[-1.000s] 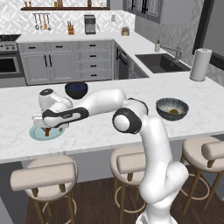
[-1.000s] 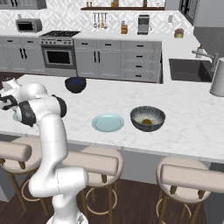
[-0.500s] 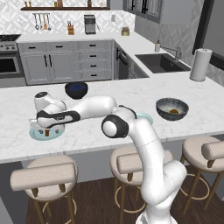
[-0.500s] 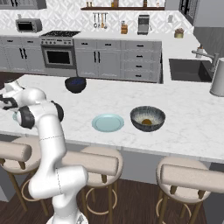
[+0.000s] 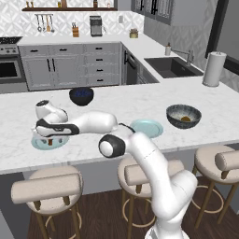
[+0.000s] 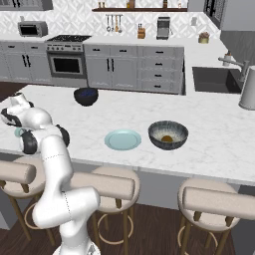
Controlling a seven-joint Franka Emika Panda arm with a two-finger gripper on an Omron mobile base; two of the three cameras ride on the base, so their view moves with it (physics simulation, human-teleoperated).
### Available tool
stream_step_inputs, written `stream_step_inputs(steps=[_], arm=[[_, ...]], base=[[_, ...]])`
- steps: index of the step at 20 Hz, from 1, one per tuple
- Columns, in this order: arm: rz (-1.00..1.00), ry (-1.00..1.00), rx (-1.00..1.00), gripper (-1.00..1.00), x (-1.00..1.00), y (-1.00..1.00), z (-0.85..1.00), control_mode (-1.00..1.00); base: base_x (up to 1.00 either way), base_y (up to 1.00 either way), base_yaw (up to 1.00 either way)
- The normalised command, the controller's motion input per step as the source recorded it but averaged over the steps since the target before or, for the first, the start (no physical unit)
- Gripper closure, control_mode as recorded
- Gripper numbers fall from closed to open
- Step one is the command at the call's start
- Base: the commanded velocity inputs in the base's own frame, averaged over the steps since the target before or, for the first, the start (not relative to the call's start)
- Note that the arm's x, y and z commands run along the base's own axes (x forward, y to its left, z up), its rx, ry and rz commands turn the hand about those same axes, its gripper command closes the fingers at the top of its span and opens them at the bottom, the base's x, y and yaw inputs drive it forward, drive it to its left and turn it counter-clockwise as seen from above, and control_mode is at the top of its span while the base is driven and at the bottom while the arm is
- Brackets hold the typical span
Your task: Pick the chicken drumstick and avocado from their plates and place them in the bowl. Then put the bowl in the fridge.
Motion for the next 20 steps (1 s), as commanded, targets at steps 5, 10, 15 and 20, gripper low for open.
stream_step_inputs(steps=[5, 10, 15, 20], arm=[[0.00, 0.01, -0.04, -1.00, 0.32, 0.33, -0.11, -1.00], [0.00, 0.07, -0.05, 1.00, 0.13, 0.12, -0.42, -1.00], [0.00, 0.10, -0.08, 1.00, 0.00, -0.25, -0.63, -1.00], [0.00, 0.10, -0.15, 1.00, -0.20, -0.24, -0.79, -1.00]], base=[[0.00, 0.00, 0.00], [0.00, 0.00, 0.00], [0.00, 0.00, 0.00], [0.00, 0.00, 0.00]])
